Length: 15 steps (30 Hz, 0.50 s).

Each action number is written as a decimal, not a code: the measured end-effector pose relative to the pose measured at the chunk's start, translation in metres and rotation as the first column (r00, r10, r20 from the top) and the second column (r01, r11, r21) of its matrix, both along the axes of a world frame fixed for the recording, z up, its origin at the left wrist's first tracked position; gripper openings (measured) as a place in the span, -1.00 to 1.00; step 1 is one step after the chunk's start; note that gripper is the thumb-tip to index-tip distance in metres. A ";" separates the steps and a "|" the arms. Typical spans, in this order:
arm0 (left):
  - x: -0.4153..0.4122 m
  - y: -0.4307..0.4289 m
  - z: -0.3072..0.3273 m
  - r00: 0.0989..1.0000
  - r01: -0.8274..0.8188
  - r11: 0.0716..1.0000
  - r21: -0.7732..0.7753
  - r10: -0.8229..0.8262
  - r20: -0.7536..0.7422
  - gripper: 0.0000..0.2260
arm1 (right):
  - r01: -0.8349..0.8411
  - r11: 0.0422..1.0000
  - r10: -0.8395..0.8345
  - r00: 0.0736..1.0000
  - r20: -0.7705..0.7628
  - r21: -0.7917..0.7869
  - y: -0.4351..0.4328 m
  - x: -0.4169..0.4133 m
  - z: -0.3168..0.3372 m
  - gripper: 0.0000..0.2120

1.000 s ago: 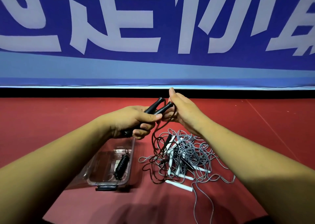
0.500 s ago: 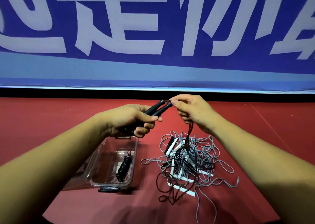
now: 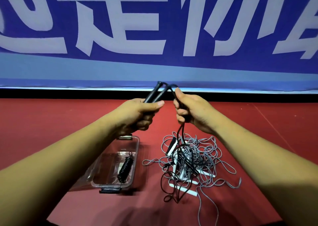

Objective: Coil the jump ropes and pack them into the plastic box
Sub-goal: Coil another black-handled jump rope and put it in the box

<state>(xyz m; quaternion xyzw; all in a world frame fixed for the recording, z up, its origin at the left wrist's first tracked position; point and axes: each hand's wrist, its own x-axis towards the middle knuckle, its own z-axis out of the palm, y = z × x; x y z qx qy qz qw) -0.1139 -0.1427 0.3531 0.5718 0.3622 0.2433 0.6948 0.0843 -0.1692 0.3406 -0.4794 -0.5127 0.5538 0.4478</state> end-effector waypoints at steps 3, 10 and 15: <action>0.007 0.006 0.000 0.960 -0.212 0.976 -0.056 0.219 0.173 -0.67 | -0.096 0.994 0.095 0.995 -0.021 -0.055 -0.001 -0.004 -0.005 -0.70; 0.005 0.023 -0.003 0.748 -0.539 0.820 -0.190 0.570 0.340 -0.75 | -0.206 0.971 0.218 0.971 0.098 -0.120 -0.006 -0.024 -0.015 -0.70; 0.001 0.031 -0.002 0.643 -0.513 0.790 -0.335 0.612 0.460 -0.58 | -0.249 0.955 0.274 0.948 0.163 -0.161 -0.014 -0.039 -0.023 -0.74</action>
